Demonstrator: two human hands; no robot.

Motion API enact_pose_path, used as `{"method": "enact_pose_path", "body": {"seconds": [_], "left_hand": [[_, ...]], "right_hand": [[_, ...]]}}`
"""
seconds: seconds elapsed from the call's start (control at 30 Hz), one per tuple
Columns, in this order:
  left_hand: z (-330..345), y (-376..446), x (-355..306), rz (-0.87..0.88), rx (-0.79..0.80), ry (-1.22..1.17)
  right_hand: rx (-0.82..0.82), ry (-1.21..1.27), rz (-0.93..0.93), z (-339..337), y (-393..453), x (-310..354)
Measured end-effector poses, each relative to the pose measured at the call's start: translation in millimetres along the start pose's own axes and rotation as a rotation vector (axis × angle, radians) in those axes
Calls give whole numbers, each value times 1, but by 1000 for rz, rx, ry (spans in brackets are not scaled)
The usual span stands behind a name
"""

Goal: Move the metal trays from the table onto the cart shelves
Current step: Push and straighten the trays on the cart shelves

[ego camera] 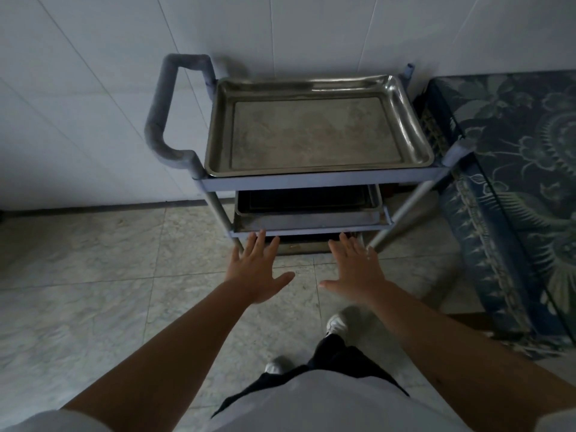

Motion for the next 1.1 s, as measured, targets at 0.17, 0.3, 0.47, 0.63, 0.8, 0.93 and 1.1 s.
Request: {"method": "enact_pose_path", "body": {"seconds": [0.17, 0.3, 0.47, 0.63, 0.8, 0.93, 1.1], "left_hand": [[2, -1, -10, 6, -30, 30], [3, 8, -22, 3, -11, 17], [6, 27, -37, -28, 56, -2], [13, 81, -44, -49, 68, -26], [48, 155, -37, -17, 109, -70], [81, 237, -13, -16, 72, 2], [111, 347, 35, -50, -51, 177]], "right_hand": [[-19, 9, -38, 12, -14, 12], [9, -6, -27, 9, -11, -6], [49, -17, -46, -3, 9, -35], [101, -44, -73, 6, 63, -60], [125, -29, -36, 40, 143, -84], [40, -62, -46, 73, 228, -96], [-131, -108, -119, 99, 331, -115]]}}
Point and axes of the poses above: each hand's wrist, its own y-axis towards the middle knuckle, its own z-axis out of the palm, x = y × z, the point moved 6 cm from there along y, towards the middle knuckle, and after that the axes turned 11 degrees about x, right-handed, at the moved point
